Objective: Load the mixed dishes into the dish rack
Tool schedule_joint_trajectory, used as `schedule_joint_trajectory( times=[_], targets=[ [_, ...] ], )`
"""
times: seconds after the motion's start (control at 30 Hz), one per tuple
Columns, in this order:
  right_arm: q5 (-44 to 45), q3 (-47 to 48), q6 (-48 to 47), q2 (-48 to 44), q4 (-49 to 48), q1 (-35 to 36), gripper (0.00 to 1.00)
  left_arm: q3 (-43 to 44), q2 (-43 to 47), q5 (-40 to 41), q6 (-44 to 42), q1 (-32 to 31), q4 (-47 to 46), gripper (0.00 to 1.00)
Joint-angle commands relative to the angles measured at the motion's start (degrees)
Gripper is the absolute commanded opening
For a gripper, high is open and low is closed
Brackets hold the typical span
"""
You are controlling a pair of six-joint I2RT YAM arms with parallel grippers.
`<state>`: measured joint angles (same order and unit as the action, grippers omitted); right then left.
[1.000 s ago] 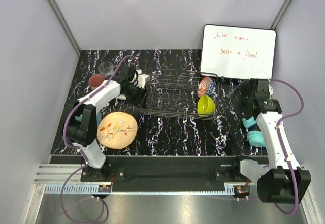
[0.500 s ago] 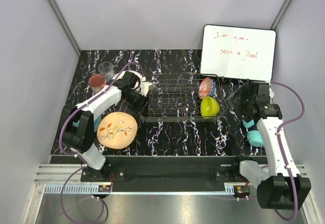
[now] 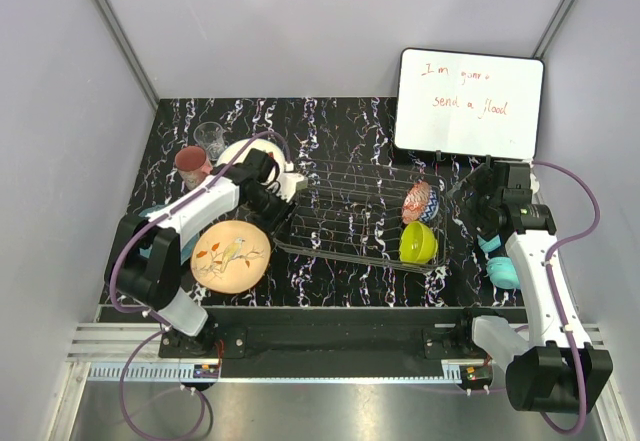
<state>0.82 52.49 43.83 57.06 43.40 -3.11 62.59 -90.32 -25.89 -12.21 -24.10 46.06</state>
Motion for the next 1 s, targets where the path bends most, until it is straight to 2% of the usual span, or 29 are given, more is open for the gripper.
schedule_joint_trajectory(
  times=[0.0,0.03,0.1,0.13,0.17,0.27,0.5,0.57,0.67,0.7,0.9,0.97],
  targets=[
    [0.32,1.83,0.20,-0.72,0.81,-0.23,1.00,0.16,1.90,-2.67,-0.20,-0.95,1.04,0.54],
    [0.41,1.91,0.03,-0.46,0.73,-0.23,1.00,0.43,2.08,-3.02,0.51,-0.95,1.22,0.66],
    [0.41,2.00,-0.06,-0.19,0.46,-0.23,1.00,1.30,3.04,-5.30,1.83,-0.95,1.83,0.82],
    [0.41,2.18,-0.33,0.16,0.29,-0.23,1.00,1.57,3.57,-6.01,2.27,-0.95,1.84,0.94],
    [0.41,2.70,-0.42,0.42,0.20,-0.23,1.00,1.92,4.45,-6.62,2.71,-0.95,1.84,0.98],
    [0.59,4.02,-0.59,1.21,-0.15,-0.22,1.00,5.34,4.46,-6.72,4.82,-0.95,3.15,0.99],
    [-0.64,7.89,-0.68,4.02,-0.68,-0.23,1.00,24.21,2.00,-3.30,2.46,0.97,13.42,0.99],
    [-2.39,8.77,-0.68,4.99,-1.38,-0.23,1.00,27.14,1.20,-0.59,1.75,2.47,14.75,0.99],
    [-3.98,9.56,-1.03,6.13,-3.40,-0.23,1.00,27.51,0.15,3.19,2.97,7.91,12.66,0.99],
    [-4.85,10.00,-0.86,6.48,-3.75,-0.23,1.00,27.15,-0.64,3.04,4.11,11.67,12.56,0.99],
    [-6.18,12.72,-1.12,7.89,-4.20,-0.14,1.00,24.43,-9.51,-4.43,6.67,26.09,11.51,0.97],
    [-6.53,13.25,-1.12,7.89,-4.28,-0.14,1.00,24.25,-12.32,-5.22,6.32,28.04,11.33,0.96]
  ],
)
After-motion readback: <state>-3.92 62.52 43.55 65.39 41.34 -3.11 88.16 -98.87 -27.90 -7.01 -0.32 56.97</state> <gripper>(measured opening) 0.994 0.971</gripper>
